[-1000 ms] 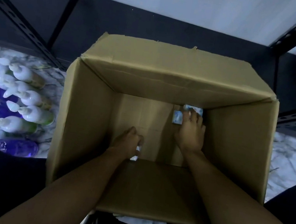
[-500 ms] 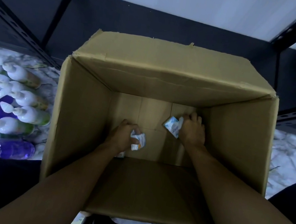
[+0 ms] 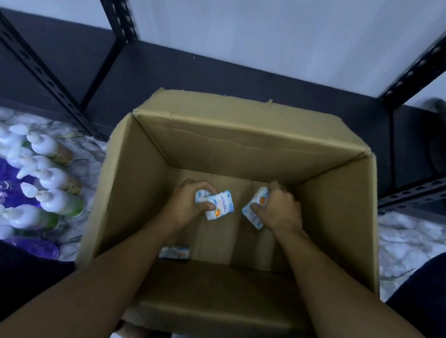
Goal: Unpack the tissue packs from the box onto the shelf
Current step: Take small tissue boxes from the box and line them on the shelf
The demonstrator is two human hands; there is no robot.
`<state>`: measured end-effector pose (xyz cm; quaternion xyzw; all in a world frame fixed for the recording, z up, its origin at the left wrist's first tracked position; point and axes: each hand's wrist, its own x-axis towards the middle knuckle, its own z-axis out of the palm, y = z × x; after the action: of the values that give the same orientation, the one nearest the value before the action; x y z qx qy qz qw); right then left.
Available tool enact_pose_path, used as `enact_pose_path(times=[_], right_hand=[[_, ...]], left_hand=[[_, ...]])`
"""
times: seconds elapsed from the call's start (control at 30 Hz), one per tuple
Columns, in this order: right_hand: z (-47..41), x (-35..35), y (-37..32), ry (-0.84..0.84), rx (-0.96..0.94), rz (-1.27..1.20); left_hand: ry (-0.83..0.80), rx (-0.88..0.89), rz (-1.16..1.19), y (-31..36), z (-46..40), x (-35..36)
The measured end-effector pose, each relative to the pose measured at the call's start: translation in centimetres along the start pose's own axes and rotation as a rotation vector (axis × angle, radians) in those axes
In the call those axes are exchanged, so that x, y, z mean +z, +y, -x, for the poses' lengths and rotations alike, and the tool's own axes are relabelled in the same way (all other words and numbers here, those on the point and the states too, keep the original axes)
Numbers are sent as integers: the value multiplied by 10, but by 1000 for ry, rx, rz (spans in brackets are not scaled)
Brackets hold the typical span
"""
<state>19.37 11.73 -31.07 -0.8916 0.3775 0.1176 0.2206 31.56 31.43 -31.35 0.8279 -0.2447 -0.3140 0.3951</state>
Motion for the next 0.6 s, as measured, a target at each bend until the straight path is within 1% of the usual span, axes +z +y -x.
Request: enact_pose_path(times=[0.13, 0.23, 0.3, 0.43, 0.53, 0.6], right_hand=[[11, -31, -19, 76, -52, -212], [23, -59, -33, 105, -119, -293], [31, -78, -43, 165, -188, -338], [45, -118, -66, 269, -303, -367], [57, -150, -85, 333, -378, -374], [66, -171, -100, 360, -432, -372]], left_hand=[[48, 115, 64, 36, 4, -24], [58, 192, 111, 66, 8, -48], [72, 236, 117, 84, 14, -66], [123, 279, 125, 114, 25, -99], [193, 350, 71, 138, 38, -124], [221, 384, 97, 153, 47, -141]])
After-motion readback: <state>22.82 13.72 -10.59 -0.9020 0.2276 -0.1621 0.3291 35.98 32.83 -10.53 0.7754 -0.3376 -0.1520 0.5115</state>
